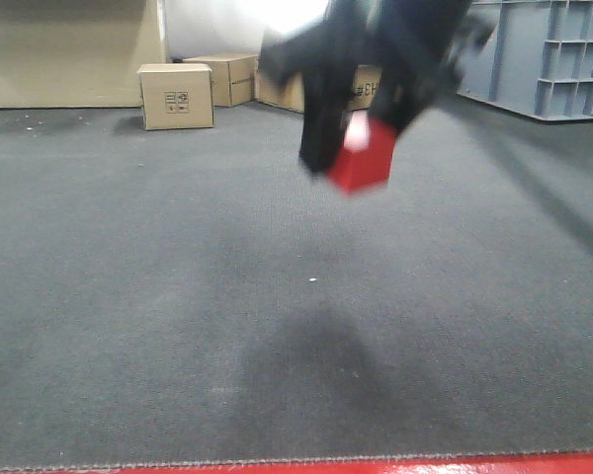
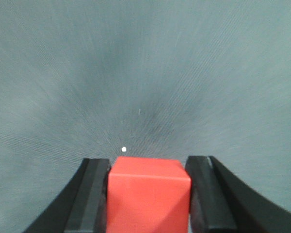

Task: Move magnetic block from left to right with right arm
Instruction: 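Lower the red cube onto the carpet and open the right gripper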

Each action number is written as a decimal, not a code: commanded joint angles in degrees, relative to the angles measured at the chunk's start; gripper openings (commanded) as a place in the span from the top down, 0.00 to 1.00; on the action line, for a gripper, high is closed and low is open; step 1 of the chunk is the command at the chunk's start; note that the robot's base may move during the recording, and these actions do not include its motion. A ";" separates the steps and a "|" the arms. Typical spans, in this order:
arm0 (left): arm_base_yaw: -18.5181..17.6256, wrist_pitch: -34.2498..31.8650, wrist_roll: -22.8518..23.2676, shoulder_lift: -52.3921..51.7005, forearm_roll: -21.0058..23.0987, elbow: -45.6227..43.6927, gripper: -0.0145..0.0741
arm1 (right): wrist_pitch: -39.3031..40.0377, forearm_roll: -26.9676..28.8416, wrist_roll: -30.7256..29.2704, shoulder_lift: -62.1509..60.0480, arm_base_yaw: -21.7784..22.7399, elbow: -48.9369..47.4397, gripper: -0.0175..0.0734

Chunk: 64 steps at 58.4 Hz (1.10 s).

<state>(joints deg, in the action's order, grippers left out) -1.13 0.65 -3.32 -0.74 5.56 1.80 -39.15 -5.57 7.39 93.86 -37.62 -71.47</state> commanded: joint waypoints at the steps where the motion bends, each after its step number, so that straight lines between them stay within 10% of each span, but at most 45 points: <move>1: -0.34 -5.18 0.34 -0.56 0.27 0.62 0.98 | 3.07 -0.71 -0.58 0.51 -0.05 -2.15 0.66; 16: -0.34 -5.18 0.34 -0.56 0.27 0.62 0.98 | 3.67 -0.71 -0.58 5.55 0.06 -2.15 0.63; 32: -0.34 -5.18 0.34 -0.56 0.27 0.62 0.98 | 3.88 -0.74 -0.52 5.23 0.06 -2.94 0.09; 50: -0.34 -5.18 0.34 -0.56 0.27 0.62 0.98 | 1.66 -0.56 2.16 -3.17 0.26 -3.35 0.20; 64: -0.34 -5.18 0.34 -0.56 0.27 0.62 0.98 | 6.46 -0.51 2.58 -18.12 0.26 6.65 0.71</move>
<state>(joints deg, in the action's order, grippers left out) -1.13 0.65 -3.32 -0.74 5.56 1.80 -37.30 -5.57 9.73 82.77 -37.73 -66.64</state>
